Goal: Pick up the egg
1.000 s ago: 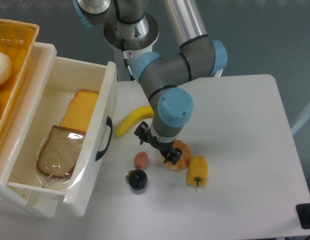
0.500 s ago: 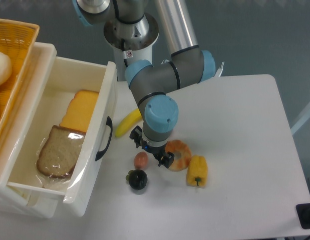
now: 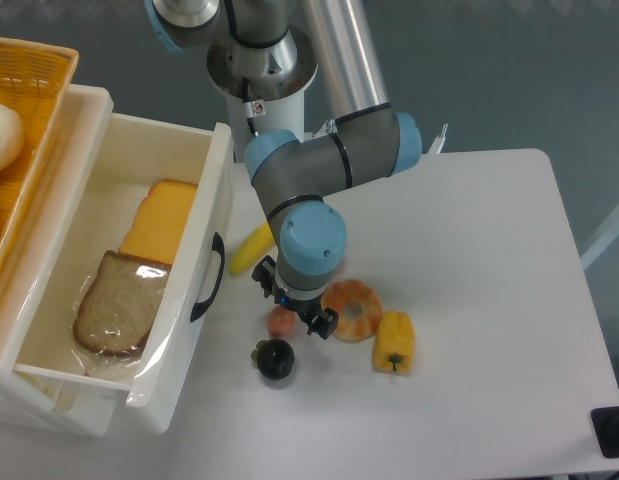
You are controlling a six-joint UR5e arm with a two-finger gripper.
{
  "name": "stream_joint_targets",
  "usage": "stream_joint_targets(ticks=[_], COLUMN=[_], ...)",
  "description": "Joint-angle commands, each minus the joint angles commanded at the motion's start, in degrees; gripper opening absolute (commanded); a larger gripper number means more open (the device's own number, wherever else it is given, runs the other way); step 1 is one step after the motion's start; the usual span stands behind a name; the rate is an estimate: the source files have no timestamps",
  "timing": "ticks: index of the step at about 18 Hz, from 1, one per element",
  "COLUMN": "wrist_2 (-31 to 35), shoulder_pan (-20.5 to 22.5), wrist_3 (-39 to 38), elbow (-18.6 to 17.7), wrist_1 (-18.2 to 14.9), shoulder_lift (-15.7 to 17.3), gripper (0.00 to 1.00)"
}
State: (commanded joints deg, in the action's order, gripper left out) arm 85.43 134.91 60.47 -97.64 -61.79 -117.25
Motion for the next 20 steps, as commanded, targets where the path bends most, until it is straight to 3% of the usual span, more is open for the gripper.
stream_joint_targets(ticks=[20], wrist_2=[-0.26], shoulder_pan=[0.0], wrist_3=[-0.36], elbow=[0.09], wrist_1=[0.53], shoulder_lift=[-1.4], gripper=[0.96])
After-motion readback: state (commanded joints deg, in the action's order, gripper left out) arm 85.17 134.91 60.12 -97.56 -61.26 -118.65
